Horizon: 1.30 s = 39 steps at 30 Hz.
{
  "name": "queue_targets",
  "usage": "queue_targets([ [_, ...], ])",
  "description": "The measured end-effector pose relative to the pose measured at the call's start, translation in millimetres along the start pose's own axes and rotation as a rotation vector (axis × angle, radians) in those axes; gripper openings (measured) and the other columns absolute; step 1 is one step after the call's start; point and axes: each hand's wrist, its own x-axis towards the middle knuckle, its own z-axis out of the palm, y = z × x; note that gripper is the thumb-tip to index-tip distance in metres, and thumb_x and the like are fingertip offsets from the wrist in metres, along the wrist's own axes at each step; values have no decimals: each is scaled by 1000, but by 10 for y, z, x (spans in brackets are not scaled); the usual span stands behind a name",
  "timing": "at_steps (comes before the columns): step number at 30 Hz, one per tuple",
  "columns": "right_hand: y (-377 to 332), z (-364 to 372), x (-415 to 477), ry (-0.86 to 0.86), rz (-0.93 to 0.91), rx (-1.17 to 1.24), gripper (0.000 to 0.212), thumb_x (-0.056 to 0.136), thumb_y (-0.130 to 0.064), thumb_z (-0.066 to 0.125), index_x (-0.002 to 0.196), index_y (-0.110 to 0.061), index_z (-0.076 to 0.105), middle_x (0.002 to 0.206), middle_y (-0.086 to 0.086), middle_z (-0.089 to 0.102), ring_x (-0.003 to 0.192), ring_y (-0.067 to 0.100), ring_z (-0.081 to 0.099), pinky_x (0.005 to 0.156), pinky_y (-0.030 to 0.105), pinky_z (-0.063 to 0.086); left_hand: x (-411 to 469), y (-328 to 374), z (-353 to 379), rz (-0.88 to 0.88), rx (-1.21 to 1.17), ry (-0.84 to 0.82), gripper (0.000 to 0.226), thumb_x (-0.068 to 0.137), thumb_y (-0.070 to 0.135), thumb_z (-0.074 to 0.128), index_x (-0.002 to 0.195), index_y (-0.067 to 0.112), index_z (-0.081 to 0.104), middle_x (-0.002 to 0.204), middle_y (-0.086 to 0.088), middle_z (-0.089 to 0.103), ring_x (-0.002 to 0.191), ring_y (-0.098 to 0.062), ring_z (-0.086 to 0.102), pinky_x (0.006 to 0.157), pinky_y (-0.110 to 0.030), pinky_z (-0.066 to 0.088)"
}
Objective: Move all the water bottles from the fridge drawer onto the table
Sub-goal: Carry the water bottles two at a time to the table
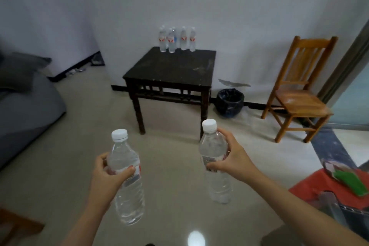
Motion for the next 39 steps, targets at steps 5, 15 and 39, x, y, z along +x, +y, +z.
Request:
queue_targets([
  [5,-307,587,401,-115,-58,8,86,60,-9,82,113,-55,32,116,-14,50,95,11,59,68,10,49,193,-155,-682,-22,-20,152,58,59,0,83,100,20,46,94,3,58,86,-23,59,72,-36,46],
  [15,-1052,2165,1098,-214,-131,-20,84,61,-14,83,109,-58,30,108,-25,49,100,13,57,83,23,50,861,-361,-2300,-26,-25,378,70,52,14,87,107,17,44,102,-7,58,89,-25,58,83,-42,47],
  [39,-1848,4065,3406,-332,-252,-2,85,61,-17,83,113,-56,28,112,-24,48,108,8,53,92,33,50,3213,-324,-3509,-5,-80,487,51,69,-5,74,106,14,45,93,-1,59,78,-17,58,73,-34,47],
])
